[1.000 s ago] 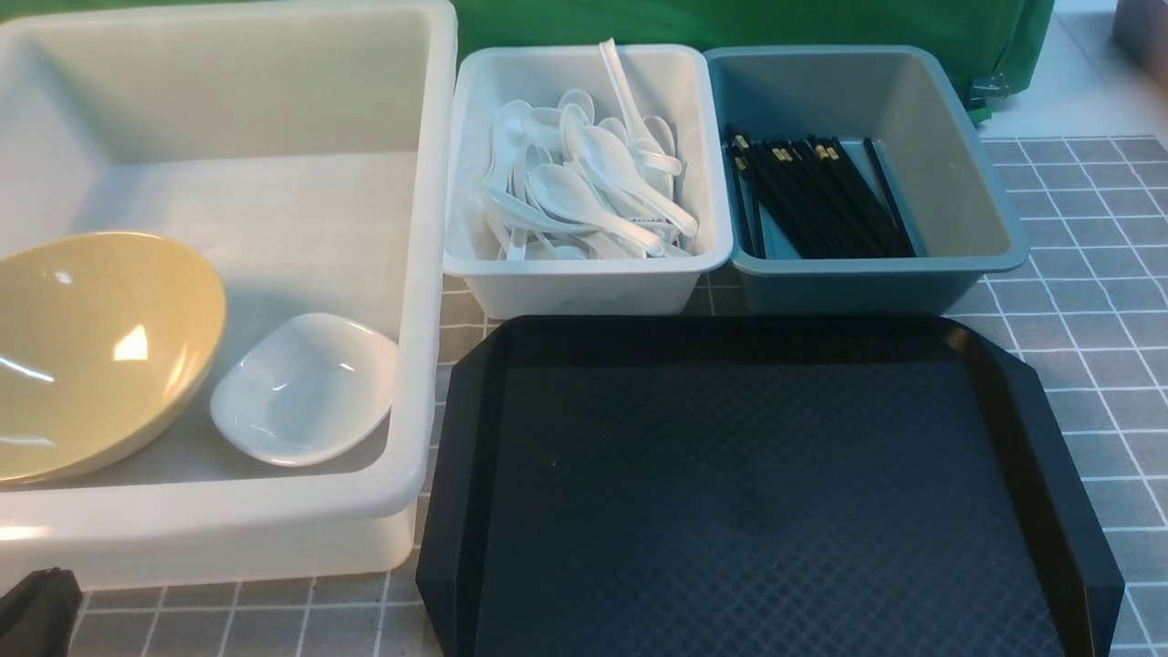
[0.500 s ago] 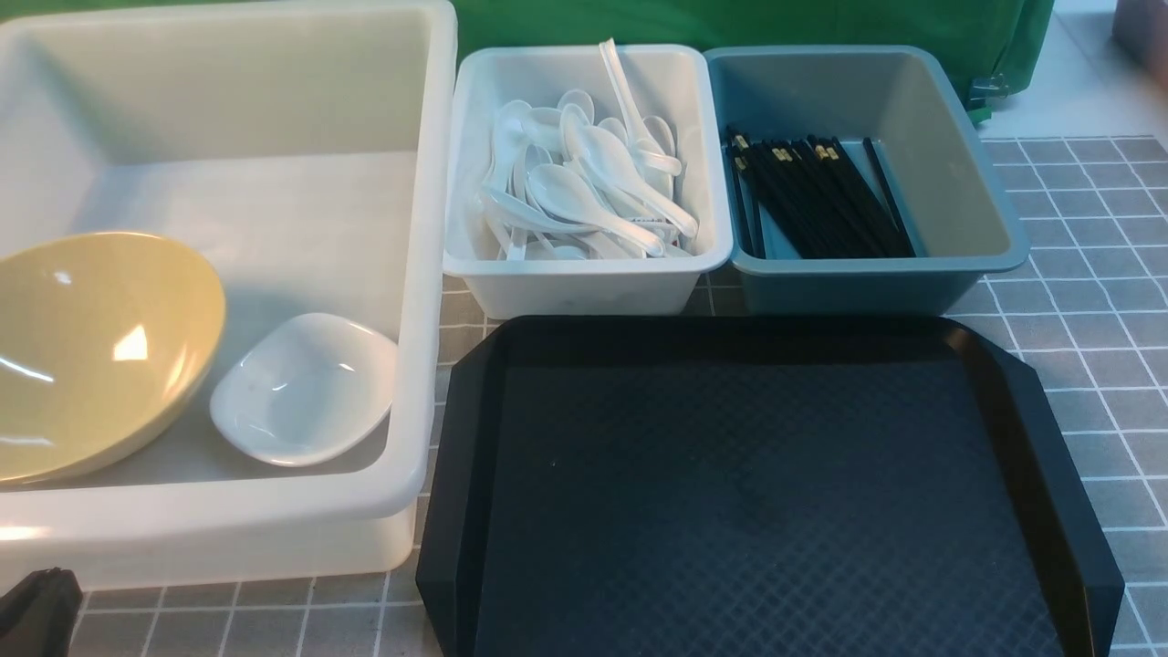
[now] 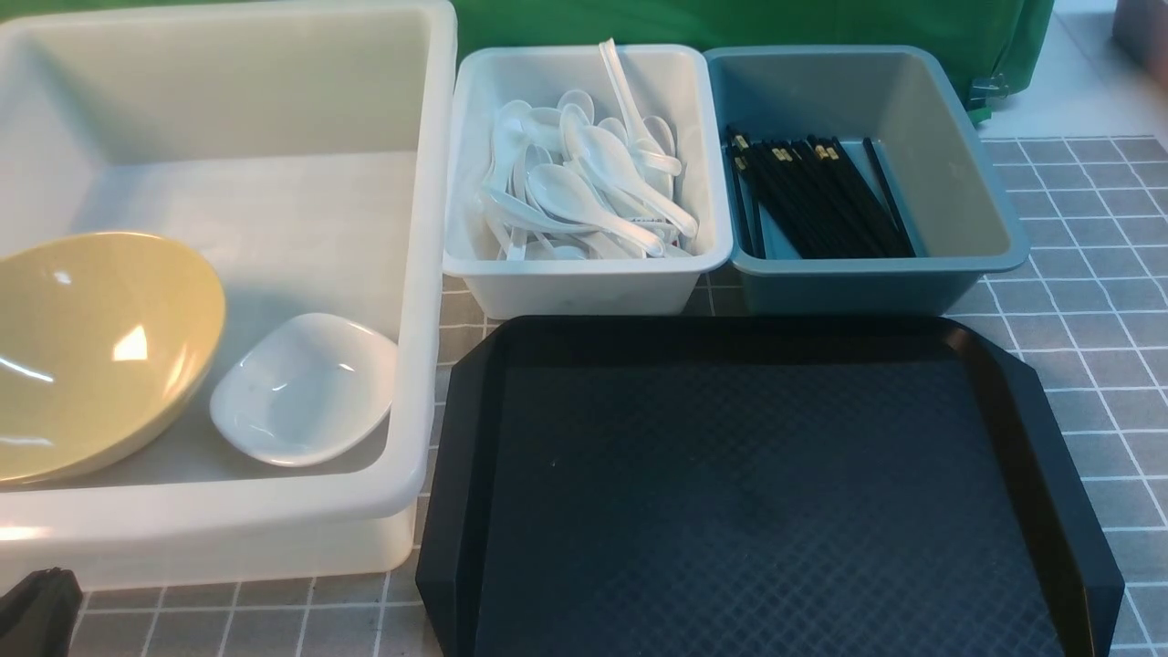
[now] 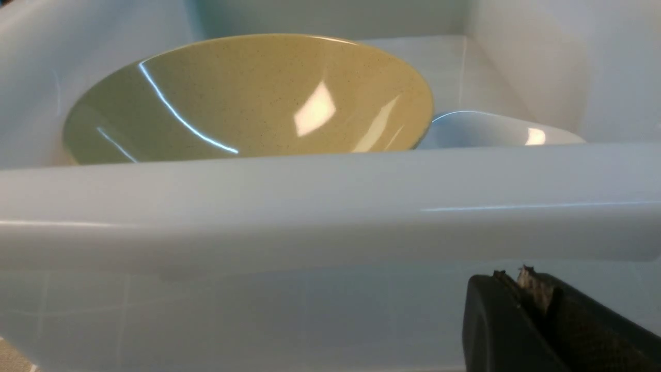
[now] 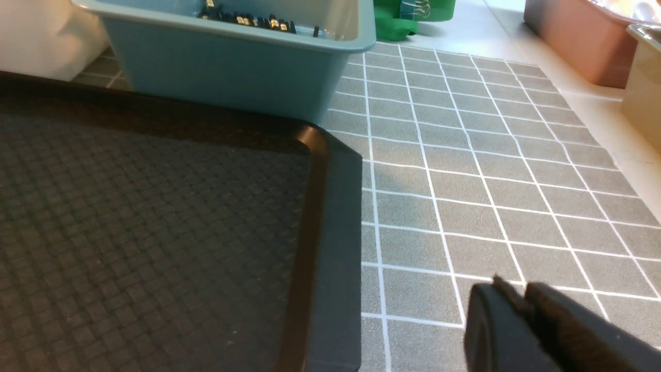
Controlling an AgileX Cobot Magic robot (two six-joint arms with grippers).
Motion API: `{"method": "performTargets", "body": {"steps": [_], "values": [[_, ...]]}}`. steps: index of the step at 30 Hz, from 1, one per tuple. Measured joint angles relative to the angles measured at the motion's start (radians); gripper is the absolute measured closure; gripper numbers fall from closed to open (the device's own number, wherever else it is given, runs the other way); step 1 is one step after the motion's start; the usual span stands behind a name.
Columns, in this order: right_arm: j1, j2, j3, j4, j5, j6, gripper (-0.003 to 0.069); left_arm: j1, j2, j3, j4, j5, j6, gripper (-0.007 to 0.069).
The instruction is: On grey table put chopsticks spoon bowls plates into blue grey white boxes.
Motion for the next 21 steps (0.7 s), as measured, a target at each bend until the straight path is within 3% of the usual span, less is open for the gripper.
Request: {"method": "performTargets", "body": {"steps": [21], "values": [[0.000,0.000,0.000,0.000,0.000,0.000,0.0530,0.000,0.000,0.000,0.000,0.000,0.000,0.0620]]}}
